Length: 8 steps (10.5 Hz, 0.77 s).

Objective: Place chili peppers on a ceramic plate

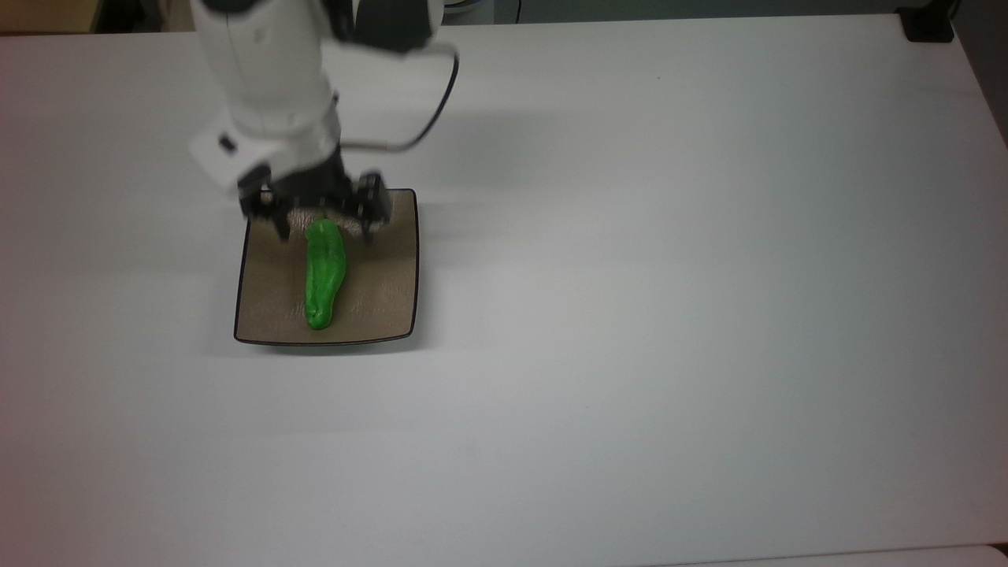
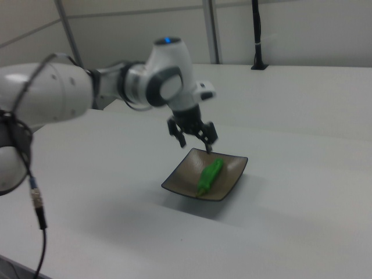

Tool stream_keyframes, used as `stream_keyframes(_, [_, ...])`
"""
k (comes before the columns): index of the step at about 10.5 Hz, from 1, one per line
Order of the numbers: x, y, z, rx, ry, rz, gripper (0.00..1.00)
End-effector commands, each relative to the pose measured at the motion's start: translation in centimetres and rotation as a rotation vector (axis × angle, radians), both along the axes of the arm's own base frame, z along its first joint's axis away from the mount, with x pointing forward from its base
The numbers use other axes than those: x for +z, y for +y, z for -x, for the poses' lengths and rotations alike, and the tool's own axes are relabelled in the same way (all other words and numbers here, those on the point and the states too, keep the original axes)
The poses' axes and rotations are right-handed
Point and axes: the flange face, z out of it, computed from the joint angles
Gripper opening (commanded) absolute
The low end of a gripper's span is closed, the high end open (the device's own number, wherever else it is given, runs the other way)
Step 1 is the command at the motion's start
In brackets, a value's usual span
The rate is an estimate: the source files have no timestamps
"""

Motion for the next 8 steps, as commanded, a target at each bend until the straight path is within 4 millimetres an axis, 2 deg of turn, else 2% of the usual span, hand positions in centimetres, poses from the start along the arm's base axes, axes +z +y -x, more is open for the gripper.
stream_keyframes(1, [11.9, 1.3, 6.9, -0.087, 0.036, -0.007, 1.0])
stream_keyframes(2, [15.0, 1.9, 9.1, -0.084, 0.042, -0.014, 1.0])
stream_keyframes(3, [16.8, 4.0, 10.9, -0.052, 0.069, -0.027, 1.0])
stream_keyframes(5, [19.0, 6.4, 13.6, -0.016, 0.09, -0.073, 1.0])
stream_keyframes(7, [18.8, 8.8, 14.0, -0.006, 0.082, -0.079, 1.0])
stream_keyframes(8, [17.9, 9.9, 13.8, 0.01, 0.067, -0.081, 1.0])
